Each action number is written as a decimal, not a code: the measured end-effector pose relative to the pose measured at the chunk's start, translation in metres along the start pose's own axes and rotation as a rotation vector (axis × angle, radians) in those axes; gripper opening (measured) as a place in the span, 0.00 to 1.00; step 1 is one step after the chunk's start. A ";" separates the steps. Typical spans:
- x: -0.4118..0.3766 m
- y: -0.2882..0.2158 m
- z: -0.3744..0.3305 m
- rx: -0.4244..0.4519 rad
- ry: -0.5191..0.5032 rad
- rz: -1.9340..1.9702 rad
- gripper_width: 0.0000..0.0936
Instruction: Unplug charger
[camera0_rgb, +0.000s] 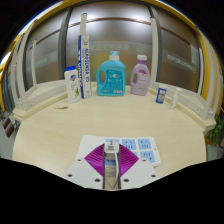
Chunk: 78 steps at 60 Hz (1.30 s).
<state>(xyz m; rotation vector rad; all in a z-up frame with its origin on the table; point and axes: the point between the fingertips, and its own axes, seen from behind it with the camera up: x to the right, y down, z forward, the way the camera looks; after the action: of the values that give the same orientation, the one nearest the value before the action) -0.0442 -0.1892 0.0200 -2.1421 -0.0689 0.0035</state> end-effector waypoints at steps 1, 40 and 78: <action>0.000 0.000 0.000 0.000 -0.002 -0.001 0.16; 0.165 -0.091 -0.062 0.163 0.092 0.140 0.09; 0.210 0.006 -0.063 -0.043 0.192 0.152 0.91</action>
<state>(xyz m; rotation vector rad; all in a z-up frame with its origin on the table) 0.1674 -0.2349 0.0548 -2.1752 0.2082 -0.1159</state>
